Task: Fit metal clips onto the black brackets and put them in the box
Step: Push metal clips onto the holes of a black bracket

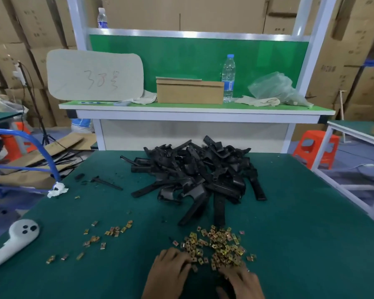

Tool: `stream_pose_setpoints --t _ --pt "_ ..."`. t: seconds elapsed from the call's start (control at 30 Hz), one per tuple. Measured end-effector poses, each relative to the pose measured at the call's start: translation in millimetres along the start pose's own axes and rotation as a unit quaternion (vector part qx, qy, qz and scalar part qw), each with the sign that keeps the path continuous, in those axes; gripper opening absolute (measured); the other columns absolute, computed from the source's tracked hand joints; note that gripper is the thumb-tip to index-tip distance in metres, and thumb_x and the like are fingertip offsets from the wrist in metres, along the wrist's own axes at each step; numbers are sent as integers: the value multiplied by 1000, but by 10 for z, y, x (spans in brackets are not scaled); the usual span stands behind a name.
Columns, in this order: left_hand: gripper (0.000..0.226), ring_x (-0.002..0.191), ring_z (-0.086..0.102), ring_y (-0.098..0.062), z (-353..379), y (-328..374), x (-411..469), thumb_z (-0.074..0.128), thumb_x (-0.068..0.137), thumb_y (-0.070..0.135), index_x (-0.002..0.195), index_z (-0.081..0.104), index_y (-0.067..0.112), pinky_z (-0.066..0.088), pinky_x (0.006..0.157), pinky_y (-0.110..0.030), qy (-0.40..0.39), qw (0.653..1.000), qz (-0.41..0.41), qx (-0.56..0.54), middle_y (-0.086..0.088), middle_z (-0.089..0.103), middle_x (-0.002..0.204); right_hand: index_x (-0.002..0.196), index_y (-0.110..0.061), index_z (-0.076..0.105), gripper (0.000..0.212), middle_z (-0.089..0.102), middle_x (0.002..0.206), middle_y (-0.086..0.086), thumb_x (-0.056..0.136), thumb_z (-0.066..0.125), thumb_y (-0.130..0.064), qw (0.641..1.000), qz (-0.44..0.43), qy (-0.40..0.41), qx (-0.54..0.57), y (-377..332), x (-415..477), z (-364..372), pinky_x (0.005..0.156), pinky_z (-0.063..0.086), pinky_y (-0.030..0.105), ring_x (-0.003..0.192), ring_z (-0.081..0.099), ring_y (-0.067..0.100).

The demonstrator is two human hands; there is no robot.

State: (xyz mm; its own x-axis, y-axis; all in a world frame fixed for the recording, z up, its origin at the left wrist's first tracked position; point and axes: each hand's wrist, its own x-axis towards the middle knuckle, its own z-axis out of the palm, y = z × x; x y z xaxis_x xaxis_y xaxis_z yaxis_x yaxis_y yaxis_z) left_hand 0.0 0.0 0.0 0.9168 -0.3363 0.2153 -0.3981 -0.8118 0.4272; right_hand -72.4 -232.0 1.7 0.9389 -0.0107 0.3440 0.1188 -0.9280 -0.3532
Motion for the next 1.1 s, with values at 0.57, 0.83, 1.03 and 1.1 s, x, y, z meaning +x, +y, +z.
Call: stream_pose_setpoints --t 0.57,0.83,1.03,1.1 --pt "18 99 58 -10 32 -59 167 49 105 22 115 63 24 48 84 -29 90 989 -34 -112 9 61 109 121 -16 58 35 67 95 0 102 54 -45 987 109 -18 116 -592 1508 255 76 53 34 93 64 24" --pt "18 90 53 -4 12 -108 166 45 106 23 114 61 25 43 77 -23 131 974 -83 -163 12 52 107 155 -11 10 85 61 107 7 96 66 -35 949 261 -136 113 -772 2161 495 66 44 36 80 58 24" --pt "16 92 59 -4 -62 -133 169 63 97 12 112 67 17 46 81 -14 162 951 -115 -238 6 62 104 125 -13 61 34 66 96 2 94 69 -23 905 304 -54 293 -565 2059 509 76 54 40 87 64 23" --pt "16 92 62 -1 -74 -133 170 69 94 13 109 70 18 48 83 -13 157 945 -126 -259 8 65 102 119 -18 65 26 68 92 -3 94 70 -23 887 303 -35 347 -505 1920 465 80 56 38 85 65 15"
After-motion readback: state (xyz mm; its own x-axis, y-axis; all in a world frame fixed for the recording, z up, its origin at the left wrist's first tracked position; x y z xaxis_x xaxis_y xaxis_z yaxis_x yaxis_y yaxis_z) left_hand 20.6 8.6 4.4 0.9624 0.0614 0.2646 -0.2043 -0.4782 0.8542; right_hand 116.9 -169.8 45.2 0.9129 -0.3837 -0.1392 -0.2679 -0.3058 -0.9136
